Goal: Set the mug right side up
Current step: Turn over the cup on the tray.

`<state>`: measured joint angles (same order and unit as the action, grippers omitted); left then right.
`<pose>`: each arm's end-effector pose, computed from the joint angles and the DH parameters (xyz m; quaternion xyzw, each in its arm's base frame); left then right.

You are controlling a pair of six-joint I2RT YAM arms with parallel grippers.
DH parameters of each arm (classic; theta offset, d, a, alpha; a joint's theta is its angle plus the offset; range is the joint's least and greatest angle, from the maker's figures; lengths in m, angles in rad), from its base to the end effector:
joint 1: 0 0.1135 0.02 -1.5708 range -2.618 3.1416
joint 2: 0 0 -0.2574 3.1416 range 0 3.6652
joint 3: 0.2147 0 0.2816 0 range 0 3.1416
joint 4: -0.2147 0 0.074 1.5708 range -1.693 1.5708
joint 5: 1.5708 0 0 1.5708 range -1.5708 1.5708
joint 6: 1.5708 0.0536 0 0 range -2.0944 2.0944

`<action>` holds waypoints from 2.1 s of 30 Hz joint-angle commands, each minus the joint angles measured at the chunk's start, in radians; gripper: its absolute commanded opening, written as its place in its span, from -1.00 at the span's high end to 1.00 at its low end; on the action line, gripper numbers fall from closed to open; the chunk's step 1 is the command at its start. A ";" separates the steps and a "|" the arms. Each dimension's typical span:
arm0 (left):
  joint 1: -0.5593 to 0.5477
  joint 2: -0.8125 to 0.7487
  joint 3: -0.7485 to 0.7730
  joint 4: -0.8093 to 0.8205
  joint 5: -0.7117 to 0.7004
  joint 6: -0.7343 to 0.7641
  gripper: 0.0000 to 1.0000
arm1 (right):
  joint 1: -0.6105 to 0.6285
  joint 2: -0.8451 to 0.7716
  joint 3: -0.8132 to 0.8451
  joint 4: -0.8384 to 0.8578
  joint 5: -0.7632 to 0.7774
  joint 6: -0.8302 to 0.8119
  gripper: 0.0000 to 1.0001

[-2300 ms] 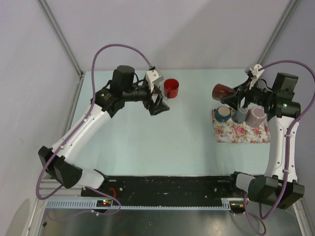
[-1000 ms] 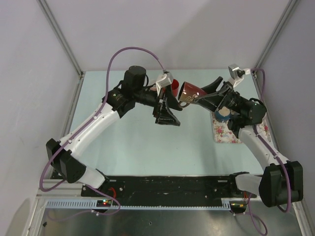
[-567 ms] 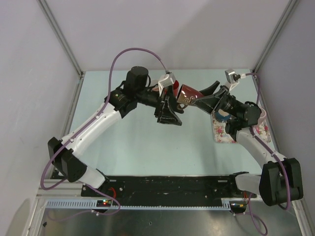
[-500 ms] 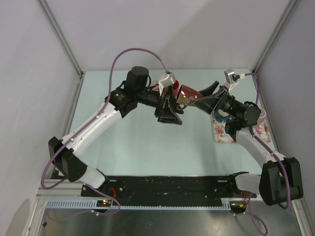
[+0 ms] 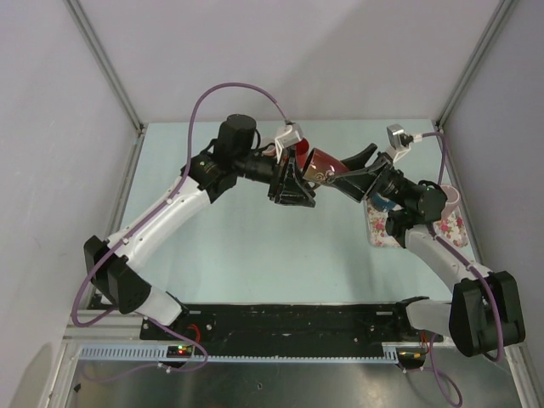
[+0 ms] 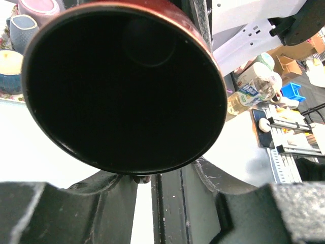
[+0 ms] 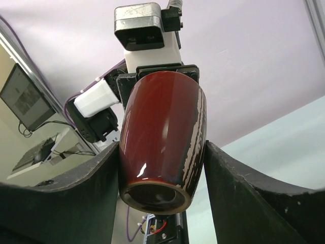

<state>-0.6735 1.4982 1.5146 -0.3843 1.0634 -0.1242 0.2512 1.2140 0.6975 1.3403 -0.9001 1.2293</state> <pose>0.2590 -0.2666 0.3987 0.4689 0.6062 -0.5746 0.2871 0.2529 0.1083 0.3497 -0.2032 0.4803 0.6826 0.5119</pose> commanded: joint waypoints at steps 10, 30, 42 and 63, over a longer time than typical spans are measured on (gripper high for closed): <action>0.000 -0.069 0.028 0.086 0.007 -0.029 -0.01 | 0.058 -0.022 -0.040 0.070 -0.023 -0.107 1.00; 0.004 -0.073 -0.016 0.118 -0.014 -0.041 0.99 | 0.038 -0.027 -0.036 0.074 -0.033 -0.124 1.00; 0.013 -0.062 -0.044 0.118 -0.233 -0.027 1.00 | -0.084 -0.017 0.046 0.055 -0.147 -0.115 -0.26; 0.023 -0.002 -0.053 0.115 -0.669 -0.002 1.00 | -0.432 -0.192 0.001 -0.513 -0.345 -0.562 -0.91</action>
<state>-0.6521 1.5143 1.4673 -0.3161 0.5320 -0.1566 -0.1570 1.1461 0.7021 1.1839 -1.2388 1.0225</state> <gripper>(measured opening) 0.152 0.947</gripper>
